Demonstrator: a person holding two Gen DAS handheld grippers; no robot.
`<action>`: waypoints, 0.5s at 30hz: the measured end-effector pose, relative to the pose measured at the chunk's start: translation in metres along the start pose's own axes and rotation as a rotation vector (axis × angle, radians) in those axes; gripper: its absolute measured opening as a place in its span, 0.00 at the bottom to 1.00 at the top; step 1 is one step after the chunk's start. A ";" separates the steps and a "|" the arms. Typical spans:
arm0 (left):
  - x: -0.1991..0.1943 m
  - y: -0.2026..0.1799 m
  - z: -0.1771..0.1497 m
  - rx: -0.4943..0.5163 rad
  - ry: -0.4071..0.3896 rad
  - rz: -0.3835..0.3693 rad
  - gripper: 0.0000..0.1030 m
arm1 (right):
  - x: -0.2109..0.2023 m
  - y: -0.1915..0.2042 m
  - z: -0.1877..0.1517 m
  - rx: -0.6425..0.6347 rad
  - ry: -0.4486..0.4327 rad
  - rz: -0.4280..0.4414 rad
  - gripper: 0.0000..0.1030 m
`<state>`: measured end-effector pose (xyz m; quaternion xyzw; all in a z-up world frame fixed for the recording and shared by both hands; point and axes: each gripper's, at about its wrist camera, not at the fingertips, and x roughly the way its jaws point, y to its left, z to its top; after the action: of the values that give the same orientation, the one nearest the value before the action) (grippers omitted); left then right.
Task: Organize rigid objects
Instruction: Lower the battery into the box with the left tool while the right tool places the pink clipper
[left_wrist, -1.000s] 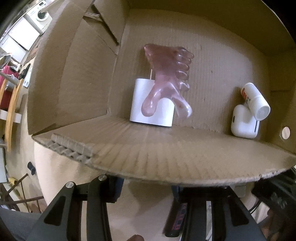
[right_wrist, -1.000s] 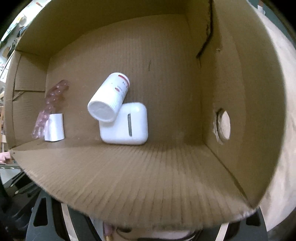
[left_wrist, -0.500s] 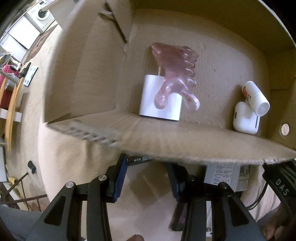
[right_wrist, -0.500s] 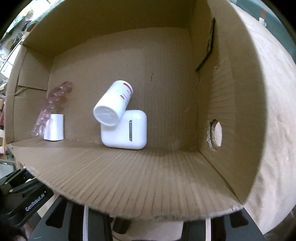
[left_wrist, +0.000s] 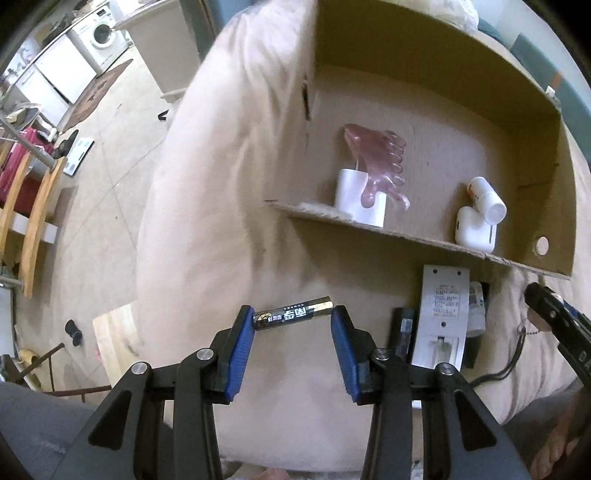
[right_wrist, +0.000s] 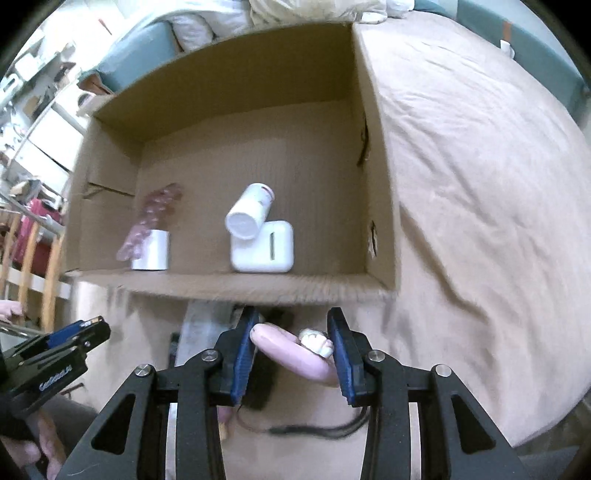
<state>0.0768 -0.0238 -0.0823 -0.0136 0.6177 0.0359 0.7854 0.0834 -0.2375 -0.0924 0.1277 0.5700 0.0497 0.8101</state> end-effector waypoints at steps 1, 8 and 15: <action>-0.004 0.003 -0.002 -0.001 -0.004 -0.003 0.38 | -0.005 -0.004 0.000 0.002 -0.009 0.011 0.39; -0.035 0.006 -0.012 0.019 -0.050 -0.015 0.38 | -0.047 -0.013 -0.012 0.009 -0.060 0.112 0.39; -0.080 -0.009 0.007 0.034 -0.153 -0.029 0.38 | -0.087 -0.022 0.005 0.053 -0.142 0.278 0.39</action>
<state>0.0658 -0.0350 -0.0029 -0.0063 0.5561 0.0147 0.8310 0.0563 -0.2796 -0.0175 0.2296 0.4891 0.1370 0.8302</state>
